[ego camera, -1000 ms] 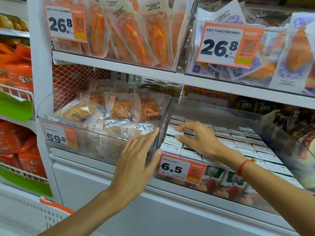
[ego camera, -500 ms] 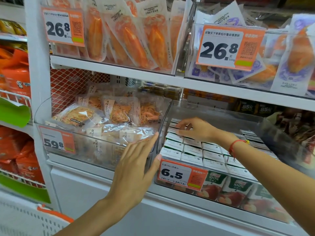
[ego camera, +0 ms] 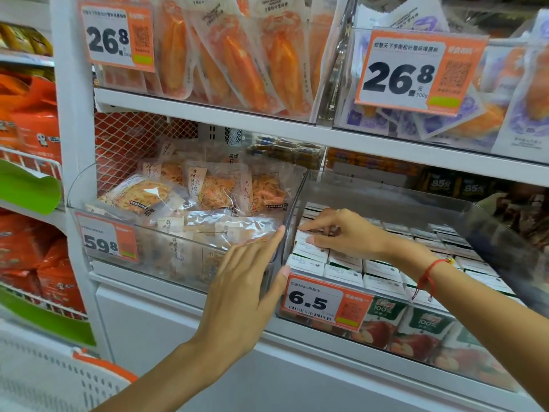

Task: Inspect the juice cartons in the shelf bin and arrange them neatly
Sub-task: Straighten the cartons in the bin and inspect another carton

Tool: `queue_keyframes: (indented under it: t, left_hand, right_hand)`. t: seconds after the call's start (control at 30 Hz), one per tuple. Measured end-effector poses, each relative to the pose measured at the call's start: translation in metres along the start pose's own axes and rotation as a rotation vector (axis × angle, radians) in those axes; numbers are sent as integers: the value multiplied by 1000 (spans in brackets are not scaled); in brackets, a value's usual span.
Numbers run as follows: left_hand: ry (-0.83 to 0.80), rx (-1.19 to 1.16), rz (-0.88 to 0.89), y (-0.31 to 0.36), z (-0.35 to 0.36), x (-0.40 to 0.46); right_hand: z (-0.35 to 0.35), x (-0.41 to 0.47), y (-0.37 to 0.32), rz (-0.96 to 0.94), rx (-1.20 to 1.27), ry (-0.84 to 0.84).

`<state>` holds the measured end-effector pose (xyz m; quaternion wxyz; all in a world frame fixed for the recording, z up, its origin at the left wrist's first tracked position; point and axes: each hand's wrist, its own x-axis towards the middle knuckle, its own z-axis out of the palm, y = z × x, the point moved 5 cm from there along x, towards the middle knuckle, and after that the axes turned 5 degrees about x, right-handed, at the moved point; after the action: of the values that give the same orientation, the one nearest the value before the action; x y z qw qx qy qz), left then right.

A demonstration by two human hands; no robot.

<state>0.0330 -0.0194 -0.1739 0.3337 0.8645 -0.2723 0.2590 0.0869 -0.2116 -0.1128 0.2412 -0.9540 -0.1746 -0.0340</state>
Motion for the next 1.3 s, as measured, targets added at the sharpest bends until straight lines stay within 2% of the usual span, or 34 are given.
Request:
queue_keyframes:
  t: [0.23, 0.4, 0.57, 0.7, 0.83, 0.93, 1.03, 1.17, 1.23, 1.3]
  left_hand:
    - [7, 7, -2, 0, 0, -1]
    - [5, 31, -2, 0, 0, 0]
    - [-6, 53, -13, 1, -1, 0]
    - [-33, 77, -5, 3, -4, 0]
    - [-67, 84, 0, 5, -7, 1]
    - [-86, 97, -4, 6, -10, 3]
    - [-116, 111, -1, 7, -12, 7]
    - [-108, 80, -41, 19, -23, 13]
    - [-106, 15, -86, 33, -31, 14]
    - [-165, -159, -187, 51, -35, 10]
  right_hand:
    - [-18, 16, 8, 70, -73, 92]
    - [-22, 30, 24, 261, -219, -109]
    - [-20, 46, 18, 298, -378, -222]
    - [-16, 48, 18, 295, -418, -218]
    - [-20, 36, 17, 240, -285, -86]
    - [-32, 16, 7, 175, -121, 108]
    - [-44, -14, -14, 32, -142, 333]
    - [-43, -61, -48, -92, -69, 496]
    - [-42, -88, -67, -115, 33, 567]
    - [-39, -114, -86, -128, 136, 632]
